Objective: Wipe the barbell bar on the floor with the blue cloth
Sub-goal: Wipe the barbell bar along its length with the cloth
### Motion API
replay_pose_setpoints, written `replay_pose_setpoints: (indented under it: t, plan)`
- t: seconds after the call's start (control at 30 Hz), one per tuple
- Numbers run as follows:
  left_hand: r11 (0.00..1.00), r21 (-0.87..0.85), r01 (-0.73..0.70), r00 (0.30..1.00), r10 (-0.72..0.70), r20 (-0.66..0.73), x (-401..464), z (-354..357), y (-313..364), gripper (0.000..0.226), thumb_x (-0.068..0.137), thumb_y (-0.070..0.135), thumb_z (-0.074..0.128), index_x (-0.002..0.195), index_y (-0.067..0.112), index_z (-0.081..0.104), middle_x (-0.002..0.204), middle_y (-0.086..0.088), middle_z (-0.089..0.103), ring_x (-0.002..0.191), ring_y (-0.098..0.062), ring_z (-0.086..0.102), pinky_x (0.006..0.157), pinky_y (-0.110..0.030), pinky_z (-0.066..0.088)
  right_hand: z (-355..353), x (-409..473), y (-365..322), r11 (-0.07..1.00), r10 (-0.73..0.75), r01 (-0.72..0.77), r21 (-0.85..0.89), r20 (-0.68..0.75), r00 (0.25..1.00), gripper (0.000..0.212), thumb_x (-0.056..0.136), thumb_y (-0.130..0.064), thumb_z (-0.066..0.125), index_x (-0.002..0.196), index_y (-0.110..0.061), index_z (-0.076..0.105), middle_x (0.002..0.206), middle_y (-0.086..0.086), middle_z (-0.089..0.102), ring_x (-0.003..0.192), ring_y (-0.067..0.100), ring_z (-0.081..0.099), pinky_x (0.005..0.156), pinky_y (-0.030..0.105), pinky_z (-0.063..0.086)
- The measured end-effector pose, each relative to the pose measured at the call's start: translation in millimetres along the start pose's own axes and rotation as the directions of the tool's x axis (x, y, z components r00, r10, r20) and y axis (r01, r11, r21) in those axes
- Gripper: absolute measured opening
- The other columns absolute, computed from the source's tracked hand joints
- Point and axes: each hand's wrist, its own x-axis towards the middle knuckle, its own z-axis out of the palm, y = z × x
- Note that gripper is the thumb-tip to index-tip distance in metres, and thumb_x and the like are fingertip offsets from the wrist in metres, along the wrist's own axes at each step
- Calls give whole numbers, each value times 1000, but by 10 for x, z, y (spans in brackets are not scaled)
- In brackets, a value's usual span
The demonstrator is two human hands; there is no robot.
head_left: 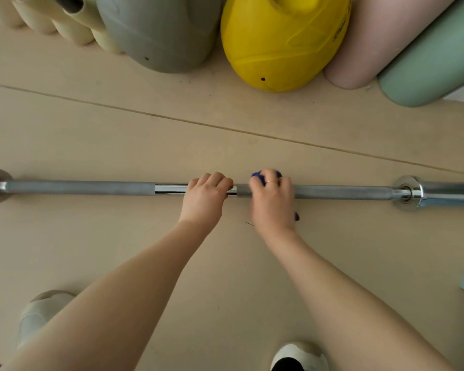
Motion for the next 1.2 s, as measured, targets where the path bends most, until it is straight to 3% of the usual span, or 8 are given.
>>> replay_pose_setpoints:
  t: [0.13,0.37,0.5,0.63,0.73,0.87,1.1,1.2]
  plan:
    - [1000,0,-1,1000,1,29,-4,-21,13,37,49,-4,81,78,14,67,74,-2,66,63,-26,63,56,-28,45,-22,-6,-96,974,-182,167,153,86,980,44,38,0,79,80,-6,65,93,15,64,64,34,54,56,34,51]
    - [1000,19,4,999,-5,43,38,18,-20,34,54,-5,82,77,15,68,74,-1,66,61,-26,62,57,-25,33,-222,-122,775,992,107,-111,-65,-71,992,30,57,12,67,80,-4,60,96,19,60,67,35,52,62,36,46]
    - [995,13,101,993,-102,62,-1,42,44,24,76,-4,64,92,14,66,91,-4,64,82,-30,59,66,-29,29,-72,-140,506,995,12,-17,-102,-48,999,33,54,4,72,84,-5,62,94,17,62,76,36,56,71,35,46]
    - [978,95,186,963,-201,180,54,-38,174,24,89,9,49,111,14,57,114,-4,54,105,-29,48,86,-34,32,-200,-100,855,987,-107,111,-120,39,994,48,47,-2,79,92,-8,63,96,13,64,74,34,56,60,36,50]
    - [986,76,151,966,-163,201,125,-96,295,35,93,24,45,127,19,49,132,1,47,120,-23,43,102,-34,26,-395,-139,1279,981,83,-84,-175,-12,996,26,63,2,69,85,-9,61,90,14,63,71,36,53,58,38,45]
    - [999,39,-30,921,12,390,340,-42,574,41,98,28,35,139,20,37,139,0,46,123,-24,46,106,-36,25,-543,-149,1704,948,279,-281,-148,-35,960,20,65,5,65,81,-7,60,92,19,63,70,39,52,64,40,42]
    - [991,131,-29,901,-31,433,353,46,824,31,96,18,40,126,20,49,117,-5,56,106,-28,54,91,-34,36,-415,-269,1476,992,-50,49,-117,-7,999,35,47,-2,75,80,-9,64,86,11,65,65,33,56,62,33,49]
    - [977,201,-68,910,-21,413,232,36,915,40,90,7,44,128,19,45,120,-5,54,109,-27,53,90,-33,36,-535,-306,1656,996,-25,21,-87,-35,999,31,49,1,75,75,-10,61,83,9,65,58,32,52,54,32,46]
